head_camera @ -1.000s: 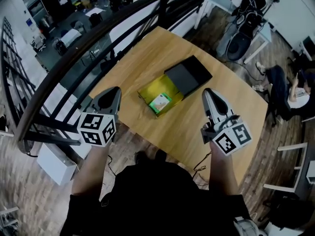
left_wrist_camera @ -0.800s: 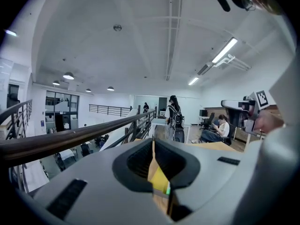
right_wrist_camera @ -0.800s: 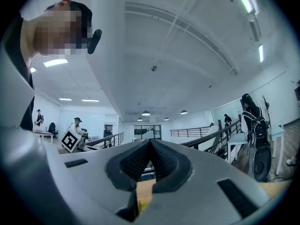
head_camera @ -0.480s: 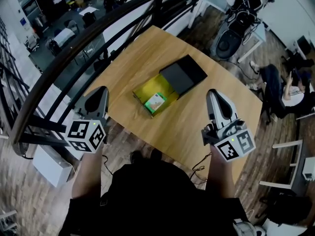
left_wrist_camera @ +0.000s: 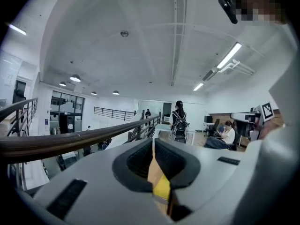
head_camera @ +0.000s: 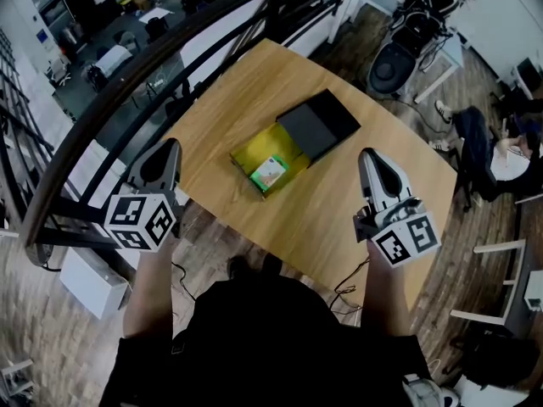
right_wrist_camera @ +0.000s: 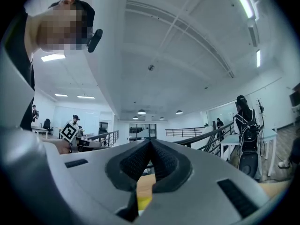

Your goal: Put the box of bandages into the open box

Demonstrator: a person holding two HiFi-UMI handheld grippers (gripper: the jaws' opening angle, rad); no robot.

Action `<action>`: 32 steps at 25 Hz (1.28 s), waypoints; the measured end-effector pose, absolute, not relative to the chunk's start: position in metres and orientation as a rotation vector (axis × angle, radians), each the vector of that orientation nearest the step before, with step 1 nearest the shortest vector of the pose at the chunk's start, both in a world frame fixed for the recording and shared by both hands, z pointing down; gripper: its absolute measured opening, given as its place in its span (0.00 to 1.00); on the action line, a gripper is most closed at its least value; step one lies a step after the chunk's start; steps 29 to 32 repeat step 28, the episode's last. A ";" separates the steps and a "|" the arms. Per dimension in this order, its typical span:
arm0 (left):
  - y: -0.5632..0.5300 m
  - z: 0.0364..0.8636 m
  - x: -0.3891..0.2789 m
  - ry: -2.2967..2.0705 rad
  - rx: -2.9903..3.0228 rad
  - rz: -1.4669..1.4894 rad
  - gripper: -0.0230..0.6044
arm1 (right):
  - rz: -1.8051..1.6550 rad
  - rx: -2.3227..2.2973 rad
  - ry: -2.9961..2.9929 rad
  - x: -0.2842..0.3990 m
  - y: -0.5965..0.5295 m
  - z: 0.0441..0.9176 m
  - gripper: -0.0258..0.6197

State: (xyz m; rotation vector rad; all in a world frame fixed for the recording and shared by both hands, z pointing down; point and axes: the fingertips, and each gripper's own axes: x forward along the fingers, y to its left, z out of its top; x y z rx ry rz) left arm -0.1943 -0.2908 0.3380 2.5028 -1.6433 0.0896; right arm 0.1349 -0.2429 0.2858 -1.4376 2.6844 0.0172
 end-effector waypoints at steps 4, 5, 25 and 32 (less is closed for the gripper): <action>-0.296 0.335 -0.192 -1.658 2.513 0.103 0.08 | 0.033 -1.466 2.635 0.142 -0.253 0.276 0.09; -0.296 0.335 -0.191 -1.663 2.511 0.103 0.08 | 0.038 -1.465 2.626 0.142 -0.254 0.274 0.09; -0.276 0.354 -0.189 -1.591 2.562 0.159 0.06 | 0.009 -1.463 2.644 0.136 -0.236 0.289 0.09; -0.274 0.355 -0.184 -1.583 2.579 0.157 0.06 | 0.025 -1.448 2.653 0.132 -0.235 0.289 0.09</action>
